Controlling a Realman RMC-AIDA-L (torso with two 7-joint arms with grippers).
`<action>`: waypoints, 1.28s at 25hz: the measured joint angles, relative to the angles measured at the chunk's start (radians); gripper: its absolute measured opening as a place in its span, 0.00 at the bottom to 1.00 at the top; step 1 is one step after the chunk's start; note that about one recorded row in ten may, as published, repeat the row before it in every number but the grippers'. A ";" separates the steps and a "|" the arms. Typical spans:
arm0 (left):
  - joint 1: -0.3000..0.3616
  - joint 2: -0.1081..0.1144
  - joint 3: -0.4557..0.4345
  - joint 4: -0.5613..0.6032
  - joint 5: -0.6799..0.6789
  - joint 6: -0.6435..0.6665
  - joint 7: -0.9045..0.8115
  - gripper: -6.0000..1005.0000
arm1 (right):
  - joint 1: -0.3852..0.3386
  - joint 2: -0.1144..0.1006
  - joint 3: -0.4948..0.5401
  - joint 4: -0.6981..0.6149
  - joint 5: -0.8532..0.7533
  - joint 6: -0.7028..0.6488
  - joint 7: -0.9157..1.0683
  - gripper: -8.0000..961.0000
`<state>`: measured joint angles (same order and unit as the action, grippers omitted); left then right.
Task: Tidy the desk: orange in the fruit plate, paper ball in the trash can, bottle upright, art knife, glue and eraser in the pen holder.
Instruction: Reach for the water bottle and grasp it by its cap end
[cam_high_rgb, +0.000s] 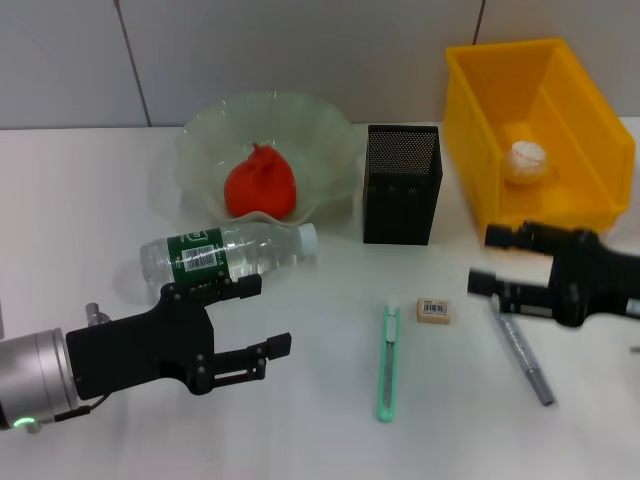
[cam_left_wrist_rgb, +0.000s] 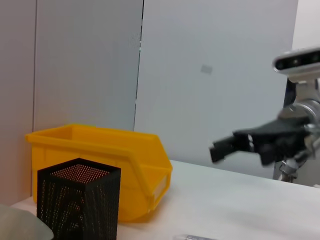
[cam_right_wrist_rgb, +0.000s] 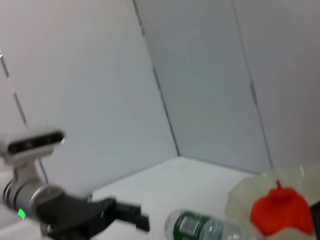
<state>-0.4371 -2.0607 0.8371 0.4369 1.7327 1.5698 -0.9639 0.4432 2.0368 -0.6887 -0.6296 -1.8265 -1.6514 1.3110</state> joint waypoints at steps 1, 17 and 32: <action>0.000 0.000 0.000 0.000 0.000 0.000 0.000 0.79 | 0.000 0.000 0.000 0.000 0.000 0.000 0.000 0.81; -0.010 0.002 0.009 0.000 0.007 -0.022 -0.007 0.79 | -0.084 0.043 0.008 0.140 -0.040 0.121 -0.390 0.81; -0.044 -0.005 0.008 -0.005 0.002 -0.075 -0.027 0.79 | -0.077 0.036 0.008 0.146 -0.039 0.164 -0.401 0.81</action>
<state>-0.4807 -2.0660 0.8447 0.4319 1.7347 1.4952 -0.9907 0.3663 2.0725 -0.6803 -0.4834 -1.8653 -1.4876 0.9104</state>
